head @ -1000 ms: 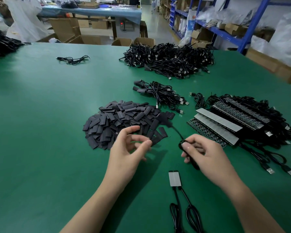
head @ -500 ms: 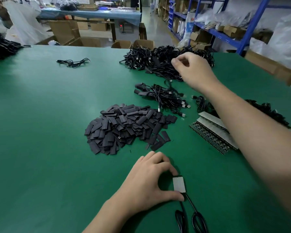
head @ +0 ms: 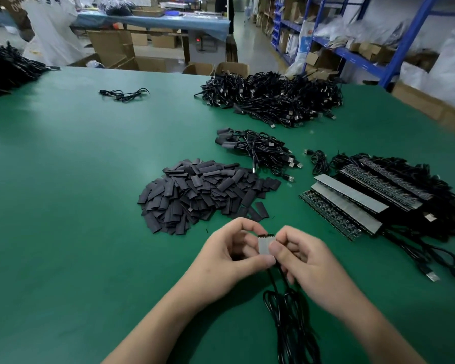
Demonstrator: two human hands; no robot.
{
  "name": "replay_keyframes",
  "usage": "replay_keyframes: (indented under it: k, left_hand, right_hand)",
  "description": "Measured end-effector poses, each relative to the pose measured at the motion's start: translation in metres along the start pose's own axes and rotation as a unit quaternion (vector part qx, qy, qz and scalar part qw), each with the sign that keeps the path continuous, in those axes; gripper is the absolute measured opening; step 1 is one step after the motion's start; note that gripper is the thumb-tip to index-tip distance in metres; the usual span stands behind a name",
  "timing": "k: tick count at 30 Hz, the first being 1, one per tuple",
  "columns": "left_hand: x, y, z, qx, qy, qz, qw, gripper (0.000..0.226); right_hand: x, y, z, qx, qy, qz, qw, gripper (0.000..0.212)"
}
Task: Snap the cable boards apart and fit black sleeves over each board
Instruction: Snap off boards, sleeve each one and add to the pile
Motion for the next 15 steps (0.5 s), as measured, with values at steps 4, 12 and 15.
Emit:
replay_keyframes:
  k: [4,12,15]
  left_hand:
    - [0.004,-0.001,0.001,0.005,0.005,0.014,1.0,0.021]
    - [0.0,-0.012,-0.002,-0.002,-0.013,-0.059,0.998,0.047]
    - [-0.001,-0.01,-0.002,-0.004,-0.021,-0.037,0.999,0.047]
  right_hand:
    - [0.003,-0.007,0.0,-0.008,0.02,-0.064,0.998,0.021]
    - [0.0,-0.017,-0.003,-0.005,0.049,-0.133,0.99,0.025]
    - [0.0,-0.02,-0.004,-0.032,0.054,-0.164,0.984,0.024]
Point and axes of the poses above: each hand's wrist, its own z-axis away from the middle knuckle, its own y-axis out of the back of the hand, x = y × z, the point moved 9 cm from there along -z, towards the middle knuckle, and after that the axes turned 13 degrees about -x, right-handed, at the moved point
